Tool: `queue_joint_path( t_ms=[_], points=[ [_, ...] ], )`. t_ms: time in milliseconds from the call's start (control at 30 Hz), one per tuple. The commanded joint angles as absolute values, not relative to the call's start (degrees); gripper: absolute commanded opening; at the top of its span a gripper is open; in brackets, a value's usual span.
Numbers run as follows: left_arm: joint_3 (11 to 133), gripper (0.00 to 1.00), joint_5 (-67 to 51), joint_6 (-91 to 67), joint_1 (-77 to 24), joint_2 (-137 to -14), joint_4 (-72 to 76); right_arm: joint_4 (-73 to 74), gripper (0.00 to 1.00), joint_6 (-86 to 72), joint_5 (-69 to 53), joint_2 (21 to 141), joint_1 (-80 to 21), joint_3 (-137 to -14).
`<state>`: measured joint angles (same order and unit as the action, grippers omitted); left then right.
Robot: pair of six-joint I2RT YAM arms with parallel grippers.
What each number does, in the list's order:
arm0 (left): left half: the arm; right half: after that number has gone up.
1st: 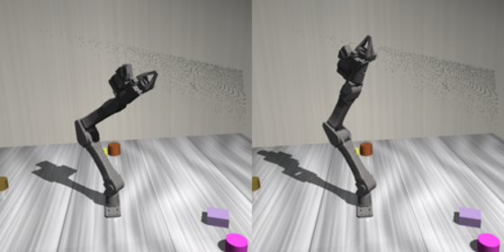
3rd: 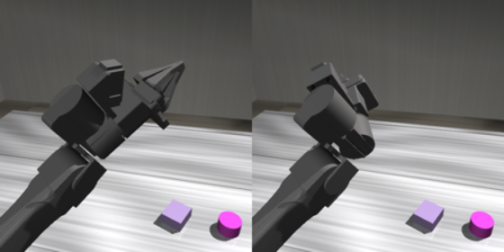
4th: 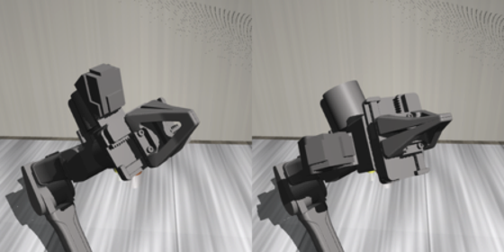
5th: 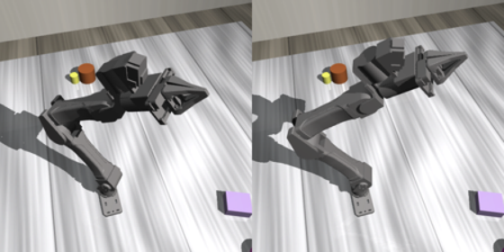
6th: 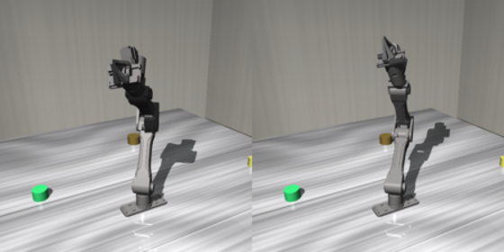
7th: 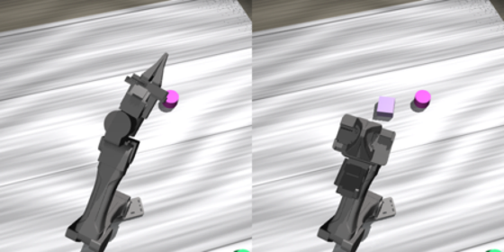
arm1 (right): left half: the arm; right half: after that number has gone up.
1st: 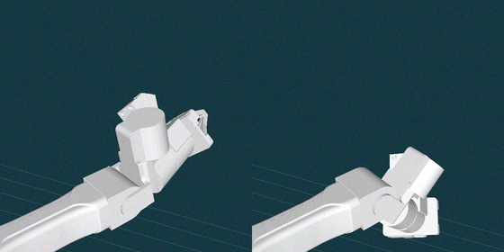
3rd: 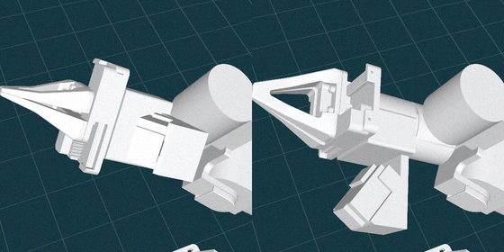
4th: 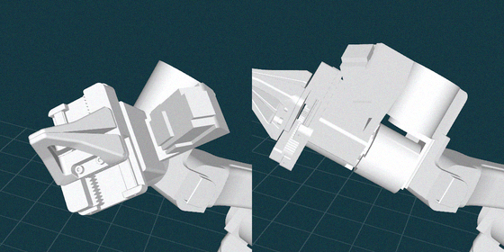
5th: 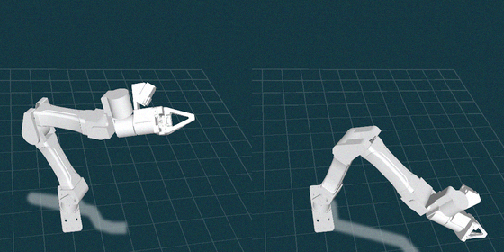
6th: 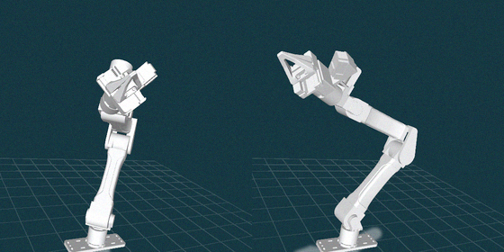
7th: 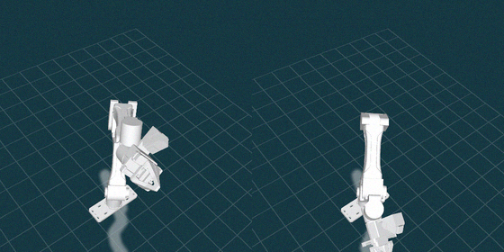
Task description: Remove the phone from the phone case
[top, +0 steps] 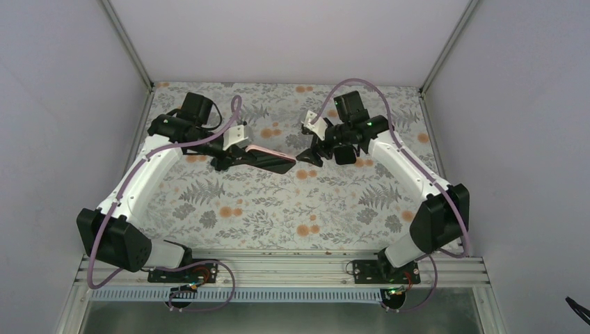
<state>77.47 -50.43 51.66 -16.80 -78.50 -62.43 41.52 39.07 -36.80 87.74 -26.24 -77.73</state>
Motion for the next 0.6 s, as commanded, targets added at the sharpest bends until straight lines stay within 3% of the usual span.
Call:
queue_joint_path(
  t_ms=[0,200,567],
  points=[
    [79.1,0.02,-57.6,53.2,-17.3,-77.6,-63.3,37.5,0.97,36.3,-34.1,90.0,-26.7,-82.0],
    [78.4,0.02,-57.4,53.5,-17.4,-77.7,-63.2,40.4,0.98,37.0,-35.9,91.6,-27.1,-85.3],
    [77.6,0.02,-54.6,52.8,-17.3,-76.9,-61.5,46.7,0.99,42.3,-33.0,84.6,-27.1,-80.5]
  ],
)
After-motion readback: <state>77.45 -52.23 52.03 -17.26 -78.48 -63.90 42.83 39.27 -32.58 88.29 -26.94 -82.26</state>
